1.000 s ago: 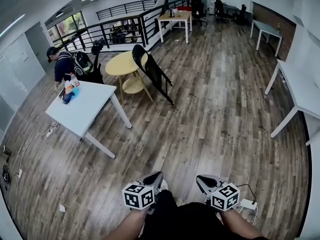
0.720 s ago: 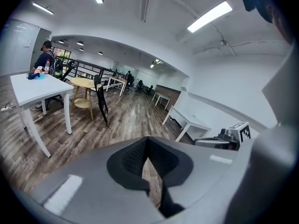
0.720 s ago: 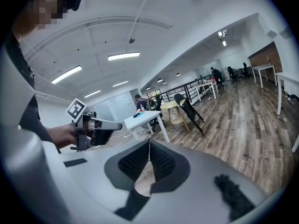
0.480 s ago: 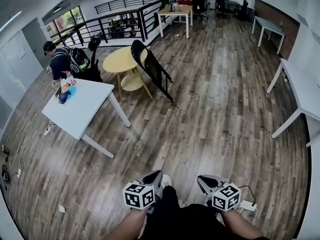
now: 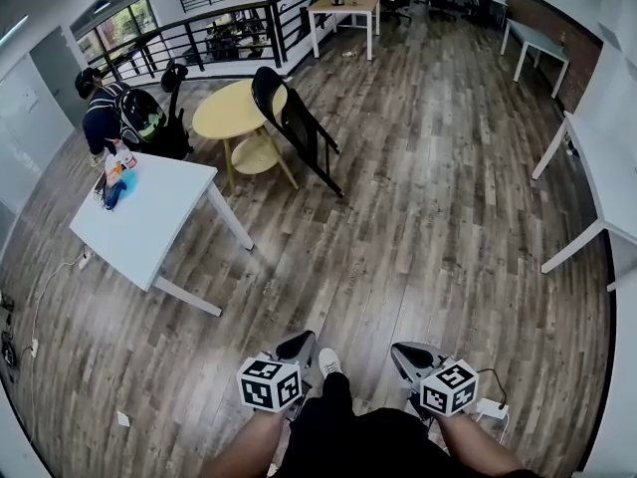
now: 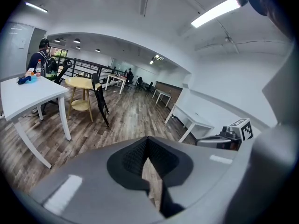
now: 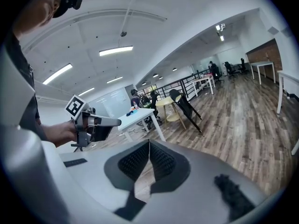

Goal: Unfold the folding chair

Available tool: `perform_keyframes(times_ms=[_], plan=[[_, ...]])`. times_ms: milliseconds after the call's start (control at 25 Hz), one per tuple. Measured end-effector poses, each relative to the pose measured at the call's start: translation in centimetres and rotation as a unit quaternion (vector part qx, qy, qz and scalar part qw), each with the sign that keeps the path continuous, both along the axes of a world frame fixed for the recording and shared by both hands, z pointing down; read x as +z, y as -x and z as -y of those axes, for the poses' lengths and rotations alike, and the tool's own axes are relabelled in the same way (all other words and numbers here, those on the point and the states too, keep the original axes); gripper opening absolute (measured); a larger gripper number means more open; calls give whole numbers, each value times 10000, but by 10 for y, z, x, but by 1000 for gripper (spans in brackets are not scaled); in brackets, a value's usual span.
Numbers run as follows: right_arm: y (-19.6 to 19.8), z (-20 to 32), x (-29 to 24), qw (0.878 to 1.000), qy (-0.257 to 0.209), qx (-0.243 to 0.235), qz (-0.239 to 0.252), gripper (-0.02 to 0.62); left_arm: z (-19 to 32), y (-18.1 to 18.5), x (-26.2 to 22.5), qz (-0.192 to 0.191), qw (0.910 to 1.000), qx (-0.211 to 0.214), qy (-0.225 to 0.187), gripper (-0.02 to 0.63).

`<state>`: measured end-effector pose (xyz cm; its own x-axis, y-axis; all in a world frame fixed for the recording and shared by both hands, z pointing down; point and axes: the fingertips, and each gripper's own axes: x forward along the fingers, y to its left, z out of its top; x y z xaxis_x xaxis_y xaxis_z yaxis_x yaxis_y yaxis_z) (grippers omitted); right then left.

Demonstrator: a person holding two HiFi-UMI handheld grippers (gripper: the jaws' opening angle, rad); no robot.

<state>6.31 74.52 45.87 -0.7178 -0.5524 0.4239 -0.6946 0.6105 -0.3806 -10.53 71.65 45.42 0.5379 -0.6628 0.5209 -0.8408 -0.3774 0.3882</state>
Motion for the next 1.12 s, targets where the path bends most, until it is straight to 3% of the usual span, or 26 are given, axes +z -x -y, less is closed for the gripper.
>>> perform_keyframes(times_ms=[600,840,1120], plan=[[88,135,5,9991,156,-312,-228,6,109,65,15,-152,9998,-36,158,8],[132,181,-4,9983,-44,-527,-257,6,155,92,7,-217,9997,-55,-49,8],[149,206,-19,9980,-298,-466,-291,6,187,123,-10,-193,9991,-136,-349,8]])
